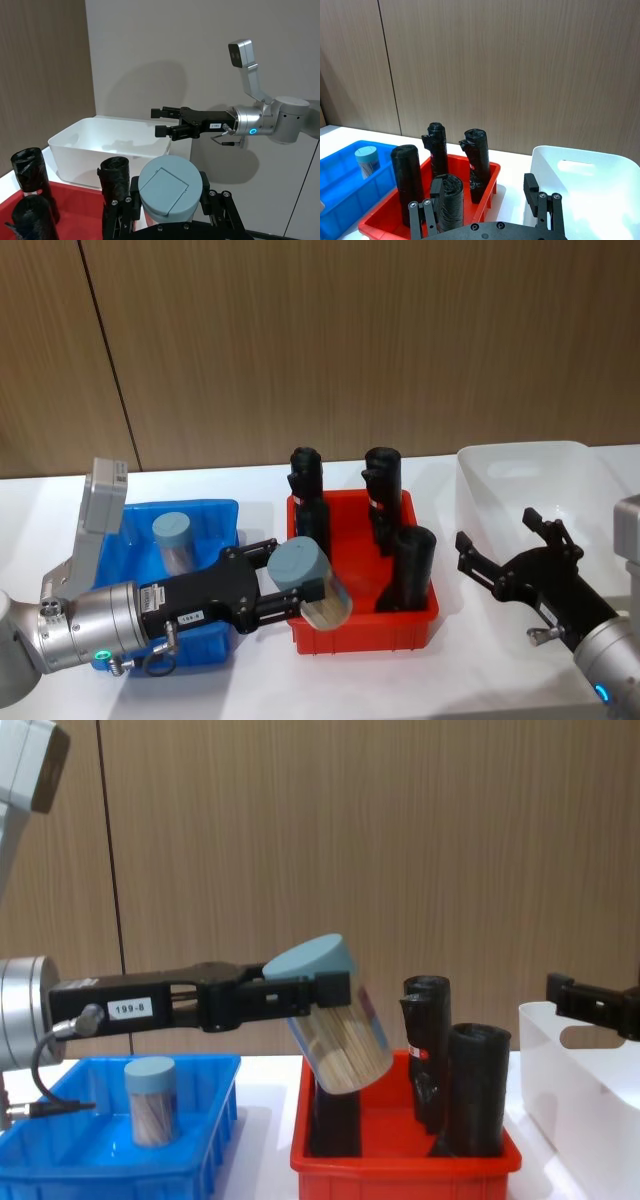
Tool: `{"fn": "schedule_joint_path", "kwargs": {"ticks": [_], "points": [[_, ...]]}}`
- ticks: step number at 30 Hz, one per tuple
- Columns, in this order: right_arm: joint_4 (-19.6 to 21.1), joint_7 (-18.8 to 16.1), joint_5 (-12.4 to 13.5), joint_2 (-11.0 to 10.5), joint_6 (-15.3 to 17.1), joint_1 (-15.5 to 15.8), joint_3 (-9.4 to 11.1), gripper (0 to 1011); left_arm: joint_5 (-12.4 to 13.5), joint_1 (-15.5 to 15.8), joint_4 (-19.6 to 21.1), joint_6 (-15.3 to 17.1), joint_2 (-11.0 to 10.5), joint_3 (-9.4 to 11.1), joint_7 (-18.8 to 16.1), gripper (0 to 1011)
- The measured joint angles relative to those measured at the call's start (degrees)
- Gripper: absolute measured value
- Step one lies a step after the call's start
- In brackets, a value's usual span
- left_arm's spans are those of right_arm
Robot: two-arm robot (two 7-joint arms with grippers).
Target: Pick the cotton swabs from the blue box and place them into the white box.
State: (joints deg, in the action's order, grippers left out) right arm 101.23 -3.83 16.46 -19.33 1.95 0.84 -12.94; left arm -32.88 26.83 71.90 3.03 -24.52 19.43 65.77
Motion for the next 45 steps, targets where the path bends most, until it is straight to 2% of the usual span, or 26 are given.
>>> {"fn": "schedule_joint_path", "kwargs": {"ticks": [7, 17, 35, 38, 42, 45], "points": [[0.0, -1.0, -0.1, -0.1, 0.1, 0.0, 0.0, 1001, -0.1, 0.2, -0.4, -0.2, 0.2, 0.3, 0.9, 661], [0.3, -6.1, -0.5, -1.2, 2.1, -0.6, 0.2, 1001, -0.1, 0.4, -0.6, -0.2, 0.2, 0.4, 1.4, 660], [0.4, -21.5, -1.3, -4.1, 7.7, -3.5, 0.5, 1001, -0.1, 0.5, -0.8, -0.3, 0.3, 0.5, 1.7, 661], [0.1, -25.4, -2.0, -4.5, 8.8, -4.6, 0.3, 1002, -0.1, 0.5, -0.8, -0.3, 0.3, 0.5, 1.7, 661], [-0.3, -28.2, -2.7, -4.6, 9.5, -5.6, -0.1, 1002, -0.1, 0.5, -0.8, -0.3, 0.3, 0.5, 1.7, 660], [-1.0, -31.5, -3.9, -4.4, 10.4, -7.0, -0.7, 1001, -0.1, 0.5, -0.8, -0.3, 0.3, 0.5, 1.8, 661]]}}
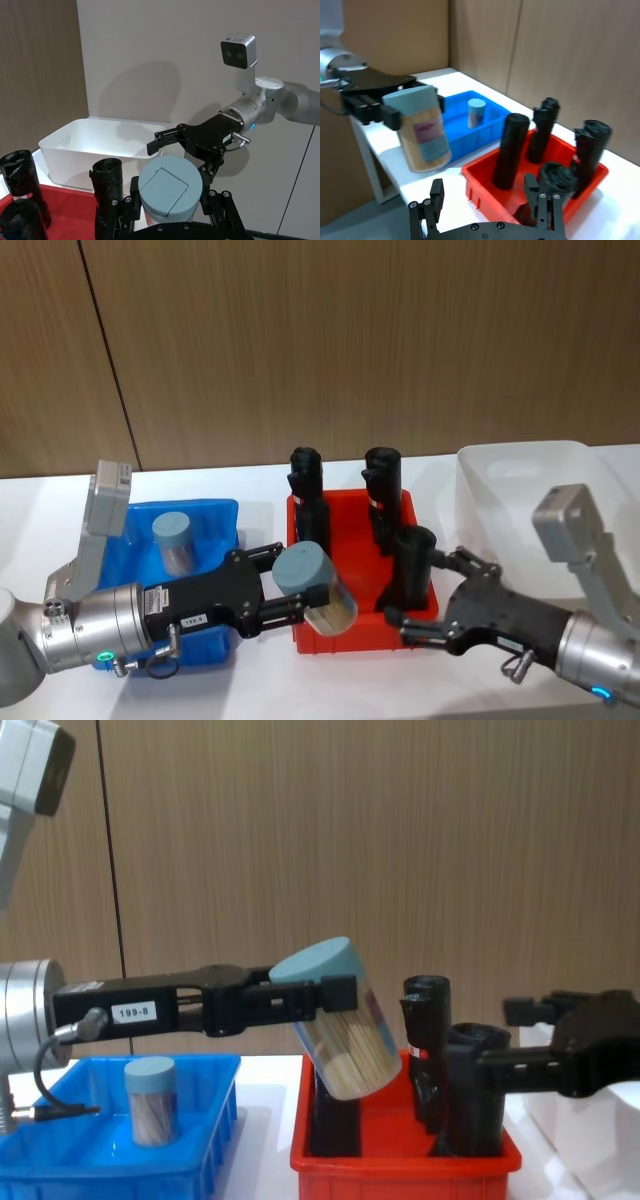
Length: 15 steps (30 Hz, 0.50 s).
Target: Pick the cotton swabs from the blue box and place them into the white box.
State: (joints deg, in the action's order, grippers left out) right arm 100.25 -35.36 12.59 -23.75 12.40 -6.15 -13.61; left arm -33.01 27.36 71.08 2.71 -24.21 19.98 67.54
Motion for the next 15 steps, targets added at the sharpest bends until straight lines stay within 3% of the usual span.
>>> {"fn": "schedule_joint_path", "kwargs": {"ticks": [5, 15], "points": [[-1.1, -3.8, -1.7, 0.6, 1.0, -1.8, -0.9, 1001, 0.0, 0.0, 0.0, 0.0, 0.0, 0.0, 0.0, 660], [-2.7, -8.0, -4.0, 1.8, 1.9, -4.5, -2.5, 1001, 0.0, 0.0, 0.0, 0.0, 0.0, 0.0, 0.0, 661]]}}
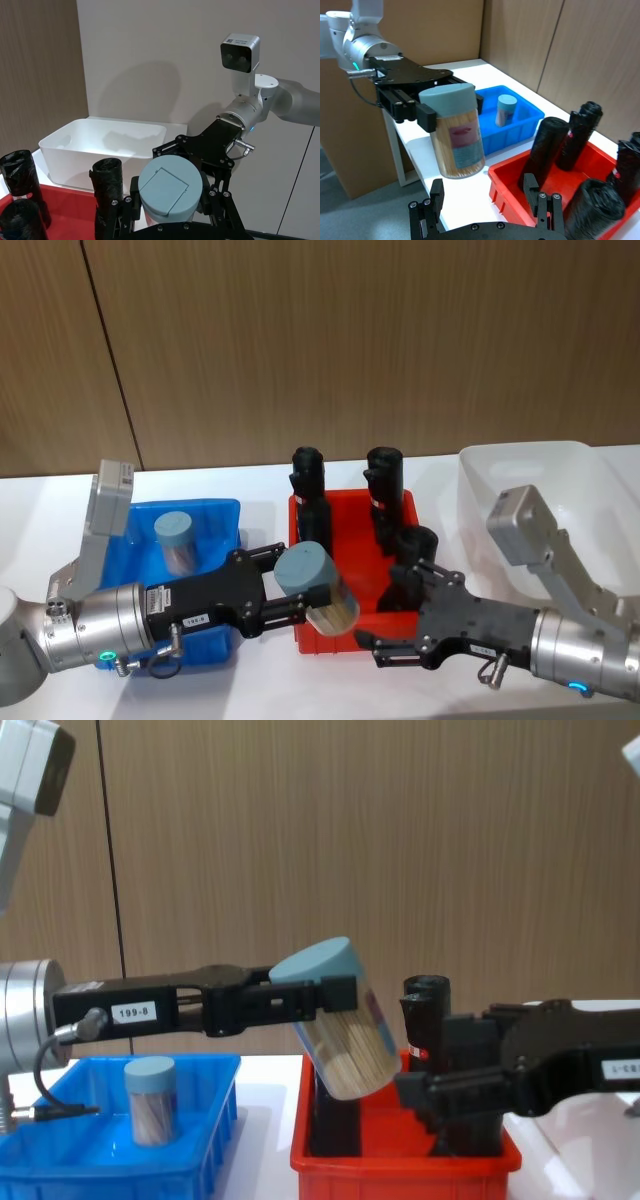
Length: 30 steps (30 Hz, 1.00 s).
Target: Pick the cotton swabs from the blue box and place them into the white box.
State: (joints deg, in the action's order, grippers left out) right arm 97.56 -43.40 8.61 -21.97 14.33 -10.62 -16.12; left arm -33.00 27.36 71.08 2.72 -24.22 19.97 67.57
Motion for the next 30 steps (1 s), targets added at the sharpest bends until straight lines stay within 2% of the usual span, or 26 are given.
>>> {"fn": "schedule_joint_path", "kwargs": {"ticks": [16, 30], "points": [[-0.5, -3.7, -1.4, 1.0, 1.2, -2.5, -1.8, 1001, 0.0, 0.0, 0.0, 0.0, 0.0, 0.0, 0.0, 660], [-1.0, -4.5, -2.3, 2.2, 2.0, -4.2, -3.2, 1002, 0.0, 0.0, 0.0, 0.0, 0.0, 0.0, 0.0, 660]]}}
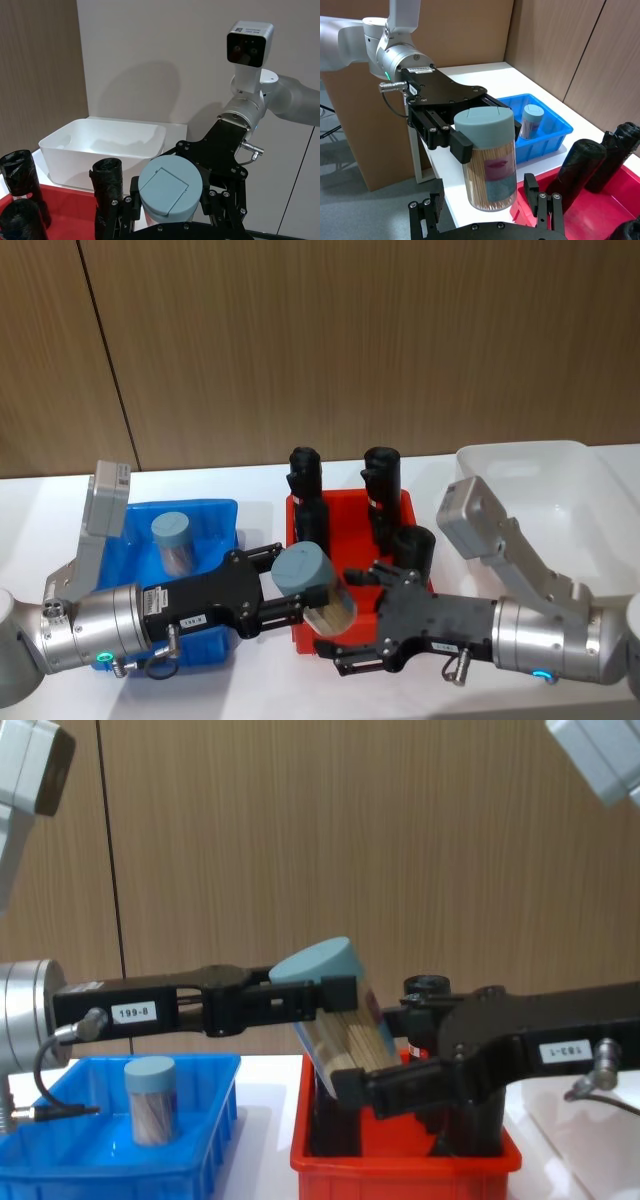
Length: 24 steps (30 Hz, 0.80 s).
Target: Pick the cotton swabs from the blue box and place them into the white box.
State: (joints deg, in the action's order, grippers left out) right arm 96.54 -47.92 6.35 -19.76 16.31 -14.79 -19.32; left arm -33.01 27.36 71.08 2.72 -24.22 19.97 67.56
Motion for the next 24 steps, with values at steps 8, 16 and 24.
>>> {"fn": "schedule_joint_path", "kwargs": {"ticks": [8, 16, 24], "points": [[-1.1, -0.1, -0.7, 0.9, 0.2, -1.1, -0.8, 1001, 0.0, 0.0, 0.0, 0.0, 0.0, 0.0, 0.0, 660], [-2.6, -0.1, -1.5, 1.8, 0.2, -2.3, -1.7, 955, 0.0, 0.0, 0.0, 0.0, 0.0, 0.0, 0.0, 661], [-3.3, -0.1, -2.2, 2.2, -0.2, -3.0, -2.4, 750, 0.0, 0.0, 0.0, 0.0, 0.0, 0.0, 0.0, 660]]}}
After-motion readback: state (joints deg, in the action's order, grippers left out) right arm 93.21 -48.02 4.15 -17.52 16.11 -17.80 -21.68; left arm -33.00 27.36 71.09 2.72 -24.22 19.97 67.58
